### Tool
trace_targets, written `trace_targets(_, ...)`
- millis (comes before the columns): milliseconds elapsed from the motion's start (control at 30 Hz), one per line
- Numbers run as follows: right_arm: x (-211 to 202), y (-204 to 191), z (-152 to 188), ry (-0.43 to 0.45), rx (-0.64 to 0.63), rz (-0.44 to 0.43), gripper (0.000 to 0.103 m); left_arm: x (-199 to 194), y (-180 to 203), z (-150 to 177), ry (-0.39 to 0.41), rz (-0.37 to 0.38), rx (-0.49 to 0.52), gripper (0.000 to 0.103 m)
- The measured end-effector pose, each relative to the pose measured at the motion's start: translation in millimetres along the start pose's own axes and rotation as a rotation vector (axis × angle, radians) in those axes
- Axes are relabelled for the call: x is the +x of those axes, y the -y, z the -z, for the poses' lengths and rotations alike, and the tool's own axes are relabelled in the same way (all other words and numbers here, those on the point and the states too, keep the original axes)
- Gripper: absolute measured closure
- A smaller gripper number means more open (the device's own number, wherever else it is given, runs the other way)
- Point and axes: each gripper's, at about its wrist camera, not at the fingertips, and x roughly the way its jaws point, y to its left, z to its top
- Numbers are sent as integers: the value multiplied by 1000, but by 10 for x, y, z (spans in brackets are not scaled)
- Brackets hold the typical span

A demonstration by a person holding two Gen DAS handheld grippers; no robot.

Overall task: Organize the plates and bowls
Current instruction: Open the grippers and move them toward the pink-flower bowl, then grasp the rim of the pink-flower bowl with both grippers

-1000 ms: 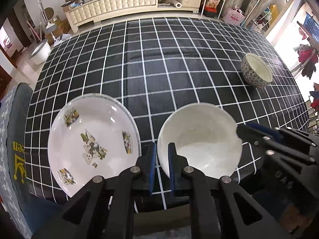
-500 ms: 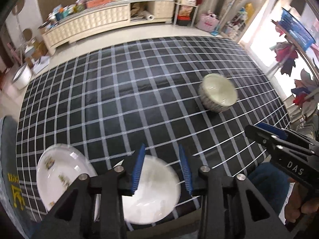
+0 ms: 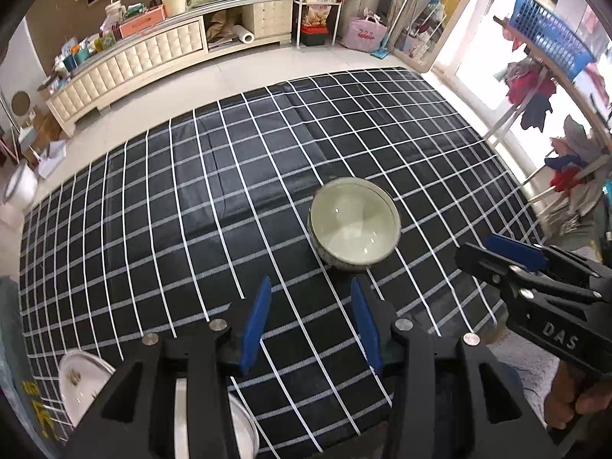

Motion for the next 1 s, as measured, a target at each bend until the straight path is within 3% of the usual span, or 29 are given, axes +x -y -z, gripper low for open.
trace_targets(267,359,148,-235,-75,24,0,50,375,108,-293,-71,-4,12,62)
trace_targets(467,611,243,-397,-114,35,0,50,818,48,-472,-155,-2,-43,62)
trace_targets(767,995,300,-488,-173,33,-19,50,1317,29,-561,-215,1,-52,62)
trace_targets(900,1126,265,-449,-206,16,-31,51,1481,14,-535,-235,-3,-64,74)
trace_targets(1000,1167,241,-465,-208,4,-39,58,1560,21,-493,-250,-2,-64,82)
